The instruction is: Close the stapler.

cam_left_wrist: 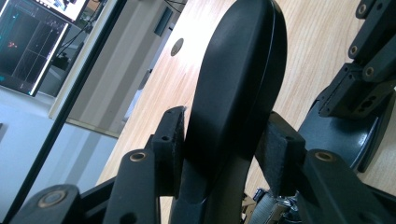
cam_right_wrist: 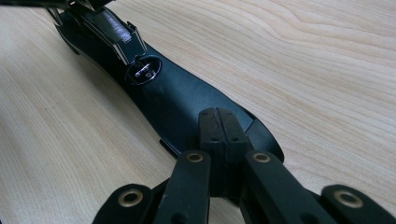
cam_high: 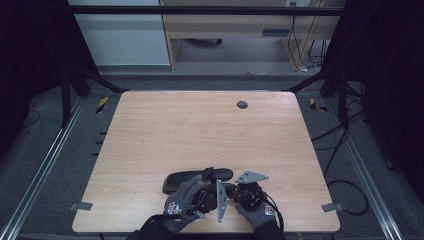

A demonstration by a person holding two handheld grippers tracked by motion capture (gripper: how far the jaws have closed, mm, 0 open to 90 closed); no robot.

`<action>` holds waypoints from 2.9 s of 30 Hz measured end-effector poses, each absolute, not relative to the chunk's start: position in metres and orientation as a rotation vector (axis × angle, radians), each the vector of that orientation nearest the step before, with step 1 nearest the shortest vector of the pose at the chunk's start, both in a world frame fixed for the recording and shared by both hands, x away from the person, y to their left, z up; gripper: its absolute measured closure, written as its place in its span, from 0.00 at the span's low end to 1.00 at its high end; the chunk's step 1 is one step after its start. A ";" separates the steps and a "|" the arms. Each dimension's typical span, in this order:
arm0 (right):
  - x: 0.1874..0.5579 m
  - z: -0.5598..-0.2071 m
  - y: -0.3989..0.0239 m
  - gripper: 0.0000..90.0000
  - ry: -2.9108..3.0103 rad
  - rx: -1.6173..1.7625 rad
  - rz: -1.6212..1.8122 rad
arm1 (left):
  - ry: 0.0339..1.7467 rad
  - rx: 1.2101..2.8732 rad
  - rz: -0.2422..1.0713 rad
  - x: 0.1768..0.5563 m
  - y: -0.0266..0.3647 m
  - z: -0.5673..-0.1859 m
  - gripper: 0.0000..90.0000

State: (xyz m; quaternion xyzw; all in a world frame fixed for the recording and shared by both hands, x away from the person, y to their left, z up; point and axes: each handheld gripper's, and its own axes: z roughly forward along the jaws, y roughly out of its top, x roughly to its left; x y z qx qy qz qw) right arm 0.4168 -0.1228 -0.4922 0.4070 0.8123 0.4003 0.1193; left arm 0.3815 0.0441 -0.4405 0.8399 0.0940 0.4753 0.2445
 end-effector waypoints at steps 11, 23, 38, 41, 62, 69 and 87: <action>0.416 -0.492 -0.123 1.00 2.377 1.200 1.170 | 0.239 2.302 1.306 0.380 0.042 -0.446 0.61; 0.416 -0.492 -0.124 1.00 2.382 1.170 1.164 | 0.218 2.318 1.313 0.379 0.041 -0.449 0.61; 0.416 -0.492 -0.127 1.00 2.387 1.166 1.155 | 0.188 2.327 1.320 0.378 0.039 -0.454 0.60; 0.416 -0.492 -0.127 1.00 2.386 1.163 1.152 | 0.187 2.330 1.319 0.378 0.039 -0.455 0.60; 0.417 -0.491 -0.129 1.00 2.378 1.184 1.147 | 0.159 2.338 1.316 0.378 0.038 -0.456 0.60; 0.417 -0.491 -0.130 1.00 2.372 1.197 1.133 | 0.173 2.332 1.273 0.378 0.041 -0.453 0.56; 0.418 -0.488 -0.136 0.94 2.340 1.209 1.159 | 0.236 2.305 1.126 0.376 0.058 -0.439 0.45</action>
